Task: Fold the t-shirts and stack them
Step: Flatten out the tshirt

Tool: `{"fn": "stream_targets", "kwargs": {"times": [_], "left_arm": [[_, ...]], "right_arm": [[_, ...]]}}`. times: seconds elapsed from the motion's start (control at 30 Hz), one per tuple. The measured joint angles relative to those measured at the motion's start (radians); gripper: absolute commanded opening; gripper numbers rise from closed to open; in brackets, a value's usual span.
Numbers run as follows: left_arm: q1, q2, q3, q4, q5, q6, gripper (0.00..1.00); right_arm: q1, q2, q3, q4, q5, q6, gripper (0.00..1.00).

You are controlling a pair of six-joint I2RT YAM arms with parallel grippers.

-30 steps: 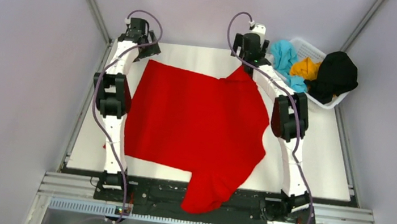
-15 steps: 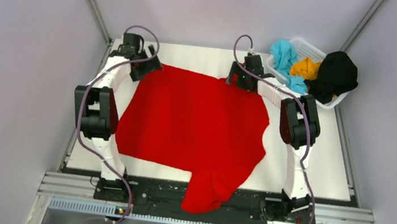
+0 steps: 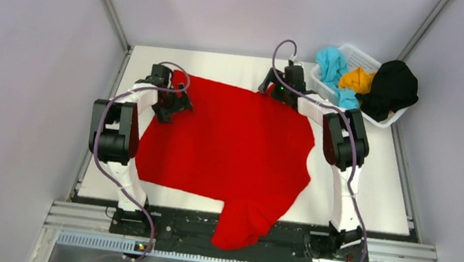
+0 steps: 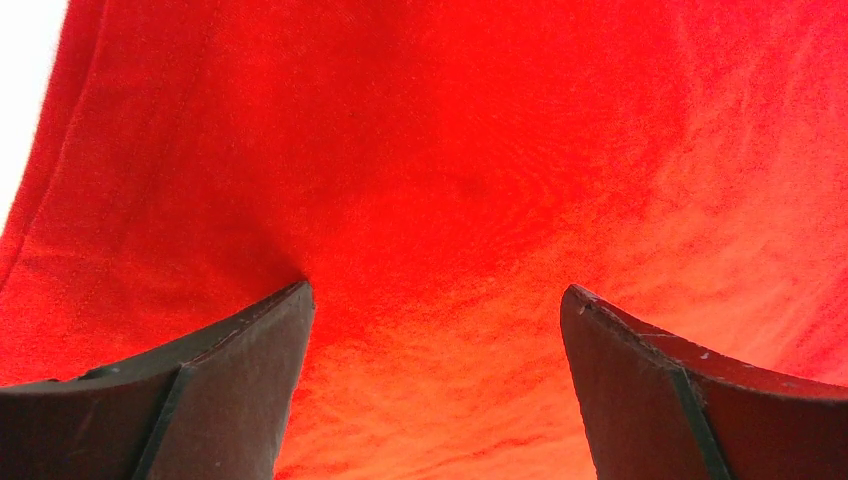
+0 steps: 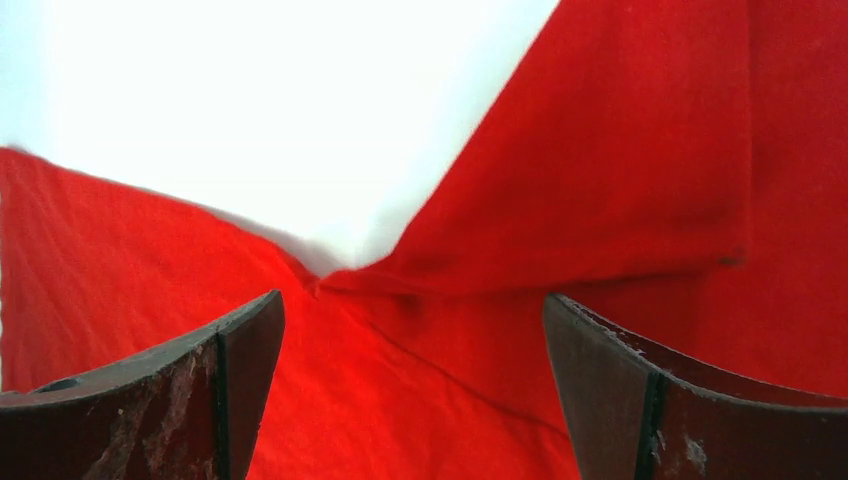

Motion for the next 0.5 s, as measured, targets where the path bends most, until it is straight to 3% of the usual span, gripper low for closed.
{"fn": "stream_targets", "kwargs": {"times": [0.3, 0.5], "left_arm": [[-0.002, -0.001, -0.006, 0.006, -0.02, 0.005, 0.99], [-0.004, -0.001, -0.006, 0.006, -0.032, 0.006, 0.99]], "right_arm": [[0.0, 0.071, 0.031, 0.169, 0.043, 0.044, 0.99], [0.0, 0.214, 0.201, 0.279, 0.072, 0.062, 0.99]]}}
